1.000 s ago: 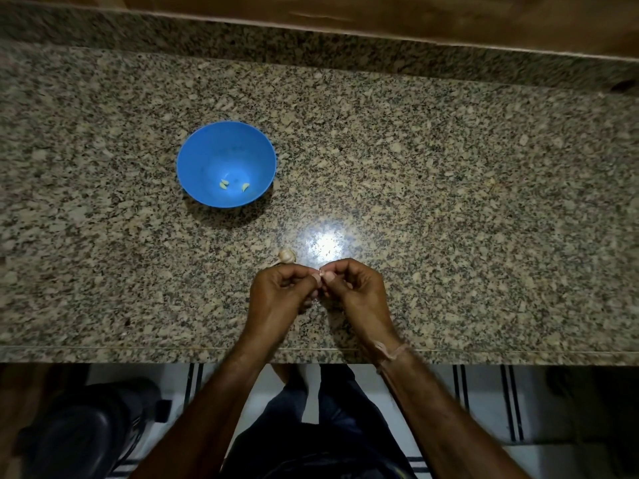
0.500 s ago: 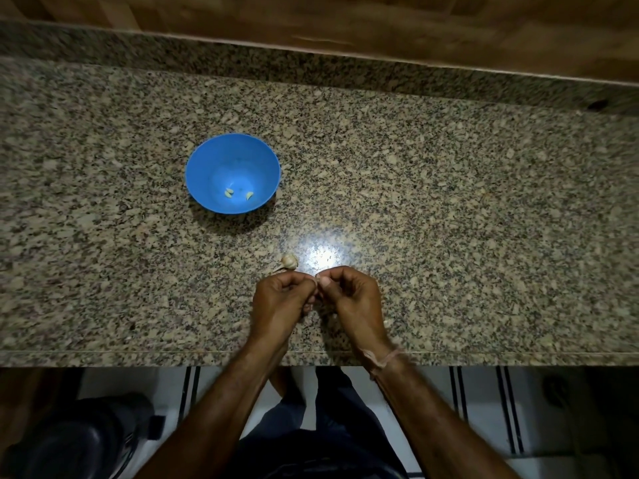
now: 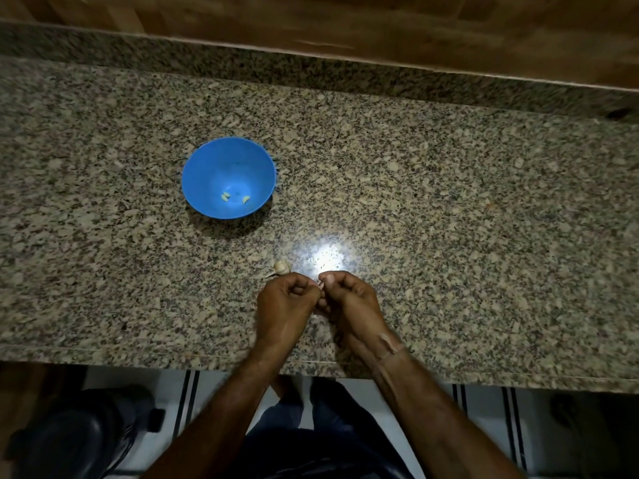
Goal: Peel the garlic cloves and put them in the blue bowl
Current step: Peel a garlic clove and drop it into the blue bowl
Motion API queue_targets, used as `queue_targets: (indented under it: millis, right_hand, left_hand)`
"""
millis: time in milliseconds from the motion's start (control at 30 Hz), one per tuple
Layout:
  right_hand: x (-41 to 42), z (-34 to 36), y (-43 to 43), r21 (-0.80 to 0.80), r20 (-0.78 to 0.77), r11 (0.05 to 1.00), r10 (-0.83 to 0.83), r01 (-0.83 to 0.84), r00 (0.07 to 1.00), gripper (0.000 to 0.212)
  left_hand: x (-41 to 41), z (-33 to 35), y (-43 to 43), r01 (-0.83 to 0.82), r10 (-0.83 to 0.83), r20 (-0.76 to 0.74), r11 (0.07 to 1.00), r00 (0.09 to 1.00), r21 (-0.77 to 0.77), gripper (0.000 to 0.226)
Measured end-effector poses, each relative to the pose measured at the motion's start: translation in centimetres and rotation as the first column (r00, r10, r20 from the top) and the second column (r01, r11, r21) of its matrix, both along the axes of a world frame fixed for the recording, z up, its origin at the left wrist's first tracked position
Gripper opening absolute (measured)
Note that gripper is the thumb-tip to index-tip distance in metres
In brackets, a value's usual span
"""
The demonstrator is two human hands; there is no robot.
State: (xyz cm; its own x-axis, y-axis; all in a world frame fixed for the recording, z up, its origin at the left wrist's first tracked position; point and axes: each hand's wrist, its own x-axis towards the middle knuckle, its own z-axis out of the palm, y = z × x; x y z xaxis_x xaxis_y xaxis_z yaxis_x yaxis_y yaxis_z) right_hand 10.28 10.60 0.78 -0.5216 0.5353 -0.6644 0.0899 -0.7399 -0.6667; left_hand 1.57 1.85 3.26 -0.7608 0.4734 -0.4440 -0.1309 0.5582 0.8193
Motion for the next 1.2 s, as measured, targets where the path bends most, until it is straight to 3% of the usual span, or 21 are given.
queue_targets:
  millis: [100, 233, 500, 667, 967, 1100, 1133, 1200]
  right_hand:
    - [0.0, -0.1, 1.0, -0.045, 0.003, 0.999, -0.010, 0.010, 1.000, 0.014]
    - [0.5, 0.1, 2.5, 0.022, -0.009, 0.999, 0.041, -0.041, 0.999, 0.011]
    - [1.4, 0.8, 3.2, 0.187, -0.007, 0.945, 0.276, -0.270, 0.961, 0.013]
    - [1.3, 1.2, 3.4, 0.310, 0.079, 0.897, 0.306, -0.315, 0.949, 0.011]
    - [1.5, 1.7, 2.4, 0.621, 0.263, 0.666, 0.319, -0.413, 0.910, 0.005]
    - [1.6, 2.4, 2.2, 0.644, 0.306, 0.628, 0.314, -0.438, 0.899, 0.008]
    - [1.6, 2.5, 2.2, 0.624, 0.310, 0.642, 0.319, -0.444, 0.896, 0.009]
    - [1.6, 2.3, 2.4, 0.496, 0.260, 0.762, 0.327, -0.417, 0.908, 0.014]
  left_hand:
    - [0.5, -0.2, 0.4, 0.011, -0.012, -0.040, 1.000, 0.999, -0.028, 0.007]
    - [0.9, -0.3, 0.9, -0.062, 0.056, -0.082, 0.995, 0.995, -0.079, 0.012]
    - [0.8, 0.2, 1.4, -0.093, 0.097, -0.055, 0.993, 0.994, 0.071, 0.004]
    - [0.8, 0.5, 0.9, -0.066, 0.076, -0.146, 0.995, 0.986, 0.073, 0.009]
    - [1.4, -0.7, 0.7, -0.211, 0.212, -0.087, 0.977, 0.973, 0.026, 0.007]
    - [1.8, -0.2, 0.6, -0.130, 0.136, -0.209, 0.991, 0.968, 0.039, 0.011]
    - [1.8, -0.1, 0.5, -0.094, 0.104, -0.251, 0.994, 0.962, 0.052, 0.012]
    - [1.7, -0.1, 0.3, -0.059, 0.079, -0.293, 0.995, 0.953, 0.077, 0.011]
